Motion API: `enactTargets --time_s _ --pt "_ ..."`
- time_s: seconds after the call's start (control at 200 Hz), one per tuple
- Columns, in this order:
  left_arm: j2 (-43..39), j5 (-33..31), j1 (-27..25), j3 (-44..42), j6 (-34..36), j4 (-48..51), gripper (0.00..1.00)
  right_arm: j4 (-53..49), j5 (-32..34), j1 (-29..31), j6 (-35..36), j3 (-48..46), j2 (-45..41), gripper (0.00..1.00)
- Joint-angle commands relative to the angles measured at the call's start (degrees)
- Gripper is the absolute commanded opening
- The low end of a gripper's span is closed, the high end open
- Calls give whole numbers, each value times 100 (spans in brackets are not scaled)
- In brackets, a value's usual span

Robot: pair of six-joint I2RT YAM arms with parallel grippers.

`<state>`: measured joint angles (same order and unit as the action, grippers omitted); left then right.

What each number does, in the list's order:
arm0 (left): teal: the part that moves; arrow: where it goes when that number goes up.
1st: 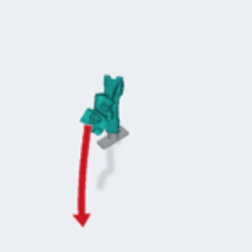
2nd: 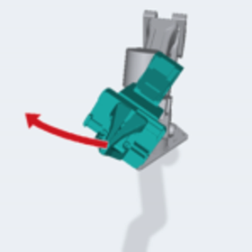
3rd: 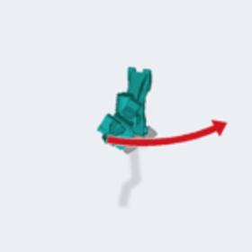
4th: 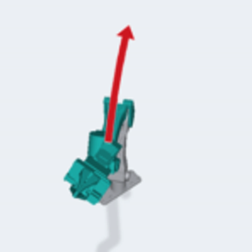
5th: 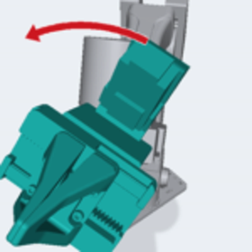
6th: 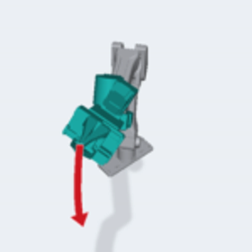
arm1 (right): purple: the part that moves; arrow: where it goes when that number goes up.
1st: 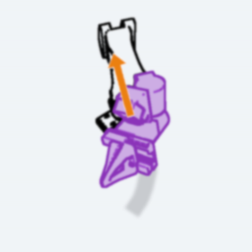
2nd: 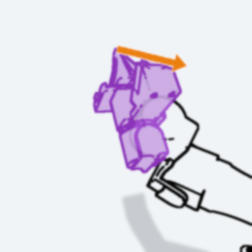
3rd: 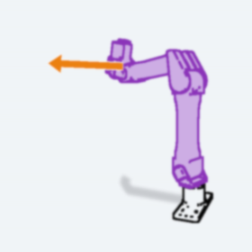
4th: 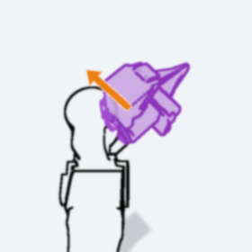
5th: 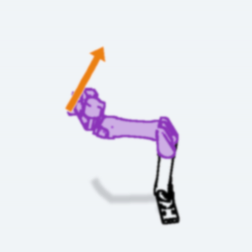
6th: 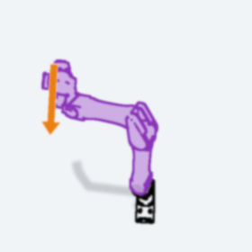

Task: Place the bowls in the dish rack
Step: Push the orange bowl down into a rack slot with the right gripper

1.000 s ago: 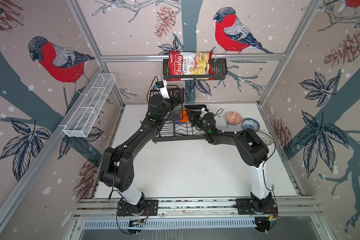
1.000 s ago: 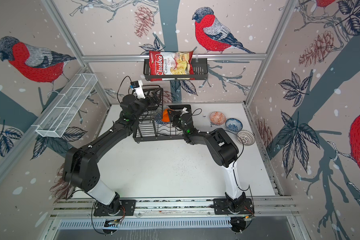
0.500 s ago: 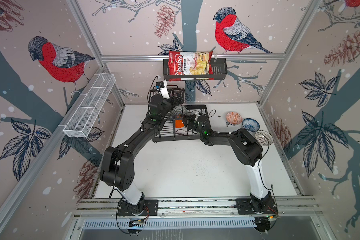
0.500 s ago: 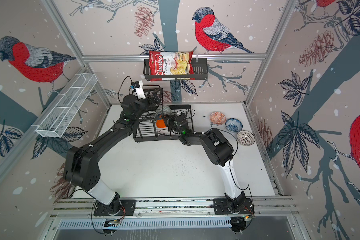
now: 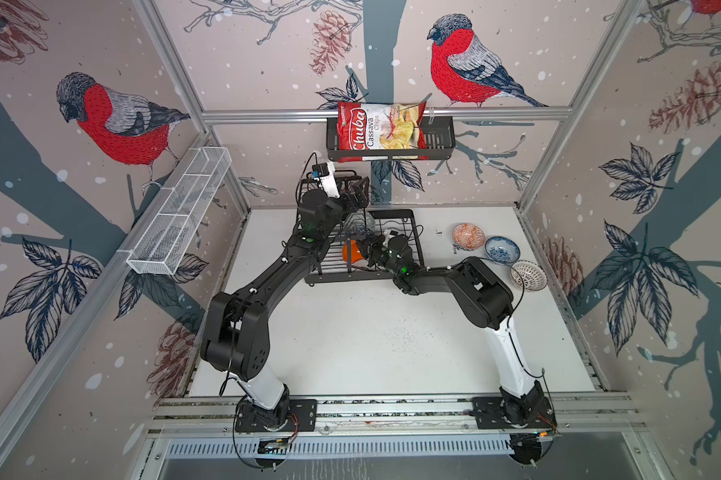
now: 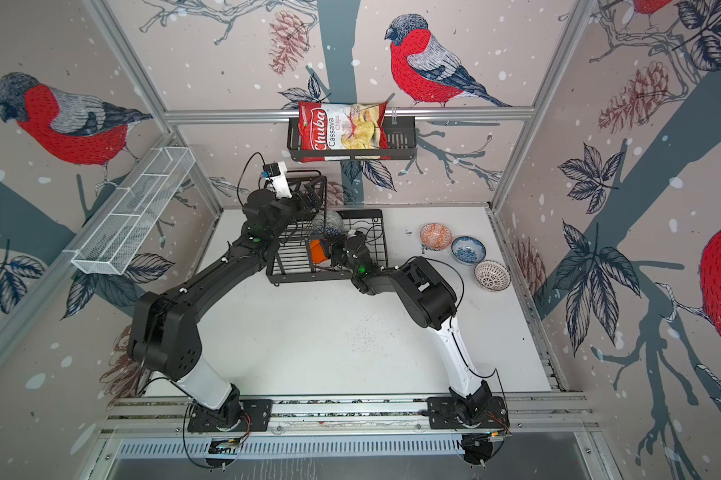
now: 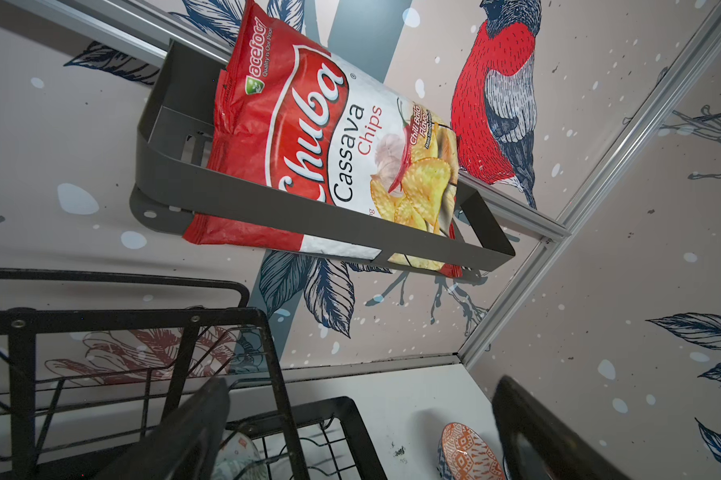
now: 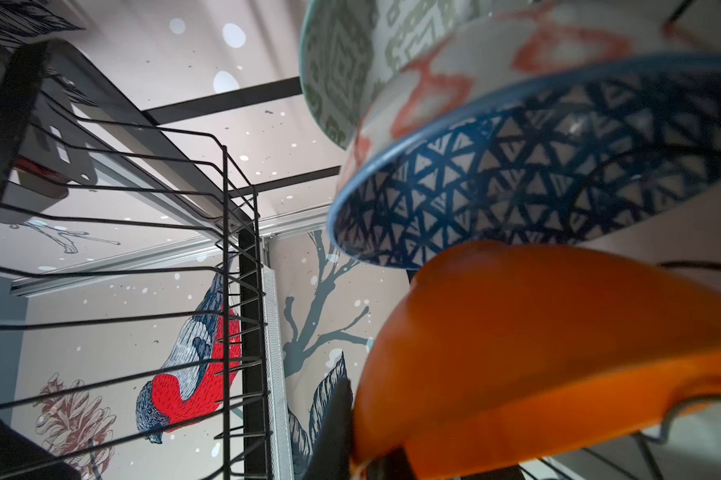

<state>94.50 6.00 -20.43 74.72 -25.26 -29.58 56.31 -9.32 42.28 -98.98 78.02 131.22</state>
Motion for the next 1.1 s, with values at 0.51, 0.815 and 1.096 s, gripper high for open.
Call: enactTargets --time_s 0.51,0.815,1.096 --pt "11 96 30 39 -43 -157 99 1482 883 236 -461 -520 231 0" --pt "7 107 30 44 -52 -161 99 683 1139 313 -377 -781 -205 0" --pt "4 121 39 39 -58 -161 99 217 1223 337 -398 -812 -349 7"
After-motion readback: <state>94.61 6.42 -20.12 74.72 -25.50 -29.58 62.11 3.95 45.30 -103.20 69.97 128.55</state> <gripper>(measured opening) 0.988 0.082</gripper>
